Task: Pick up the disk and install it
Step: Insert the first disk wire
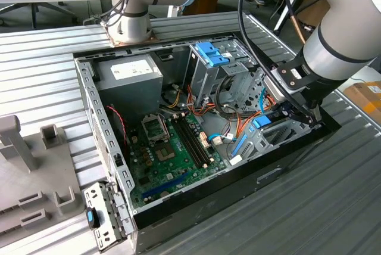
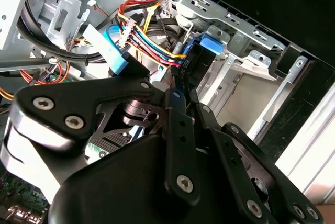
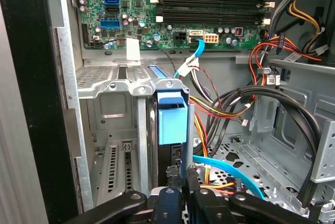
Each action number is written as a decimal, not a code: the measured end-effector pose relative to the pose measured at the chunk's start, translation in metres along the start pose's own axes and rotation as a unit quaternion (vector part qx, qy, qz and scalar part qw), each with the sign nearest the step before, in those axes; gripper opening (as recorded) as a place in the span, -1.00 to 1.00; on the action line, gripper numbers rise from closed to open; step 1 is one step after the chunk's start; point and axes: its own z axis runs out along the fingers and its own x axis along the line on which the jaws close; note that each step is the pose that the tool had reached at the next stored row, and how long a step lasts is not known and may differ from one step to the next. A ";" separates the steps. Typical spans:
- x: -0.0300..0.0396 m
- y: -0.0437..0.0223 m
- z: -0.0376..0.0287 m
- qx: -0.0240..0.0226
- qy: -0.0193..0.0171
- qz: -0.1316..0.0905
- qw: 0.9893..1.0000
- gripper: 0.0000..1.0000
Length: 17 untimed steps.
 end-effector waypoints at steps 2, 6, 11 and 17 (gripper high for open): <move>0.0001 0.0001 0.0005 0.000 0.000 0.000 1.000 -0.68; 0.0001 0.0001 0.0005 0.000 0.000 0.000 1.000 -0.68; 0.0001 0.0001 0.0007 0.000 0.000 0.000 1.000 -0.53; -0.0022 -0.0032 -0.0108 0.000 0.000 0.000 1.000 -0.53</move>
